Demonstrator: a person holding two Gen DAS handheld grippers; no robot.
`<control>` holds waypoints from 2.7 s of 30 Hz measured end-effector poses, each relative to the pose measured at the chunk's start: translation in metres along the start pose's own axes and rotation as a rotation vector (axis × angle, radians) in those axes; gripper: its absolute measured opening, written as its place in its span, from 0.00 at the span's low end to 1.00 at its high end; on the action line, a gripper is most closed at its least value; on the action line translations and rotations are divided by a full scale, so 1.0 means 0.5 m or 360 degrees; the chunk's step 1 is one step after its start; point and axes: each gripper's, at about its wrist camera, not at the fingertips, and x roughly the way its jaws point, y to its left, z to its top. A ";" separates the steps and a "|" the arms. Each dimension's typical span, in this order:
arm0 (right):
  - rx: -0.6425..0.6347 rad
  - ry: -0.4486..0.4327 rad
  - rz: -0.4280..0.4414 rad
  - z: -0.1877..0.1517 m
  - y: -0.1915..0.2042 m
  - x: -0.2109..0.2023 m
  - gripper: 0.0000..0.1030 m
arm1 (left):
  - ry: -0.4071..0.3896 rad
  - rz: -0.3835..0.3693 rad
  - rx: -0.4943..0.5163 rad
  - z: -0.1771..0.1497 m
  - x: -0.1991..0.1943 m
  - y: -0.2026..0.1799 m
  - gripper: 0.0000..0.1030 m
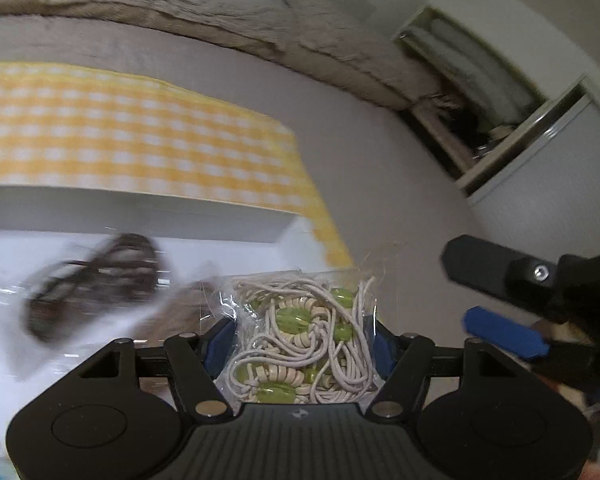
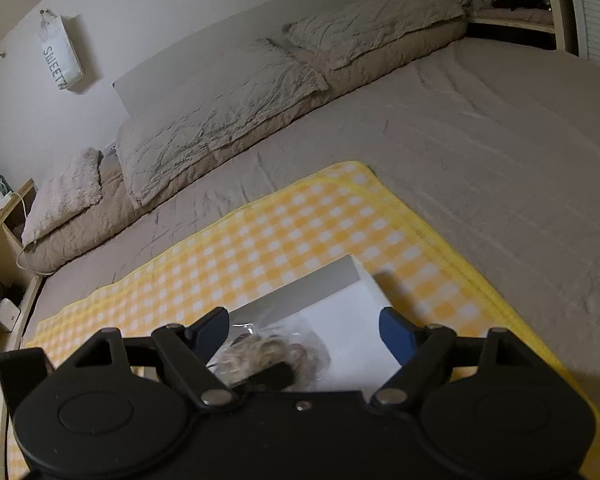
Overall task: Organize soft objects
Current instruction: 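Carry both bagged cords over the white box and release them inside, then move both open tools from the box toward the blue packet and cotton puff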
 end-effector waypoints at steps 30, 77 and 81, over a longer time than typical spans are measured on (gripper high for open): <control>-0.0273 0.0064 -0.0019 -0.039 0.009 -0.049 0.80 | -0.0034 0.0415 0.0251 -0.010 -0.177 0.009 0.99; -0.0677 0.0018 -0.0109 -0.126 0.095 -0.068 1.00 | -0.0236 0.0929 0.0324 -0.021 -0.396 0.159 1.00; -0.0662 0.0033 -0.0093 -0.124 0.113 -0.053 1.00 | -0.0253 0.0987 0.0300 -0.014 -0.412 0.188 1.00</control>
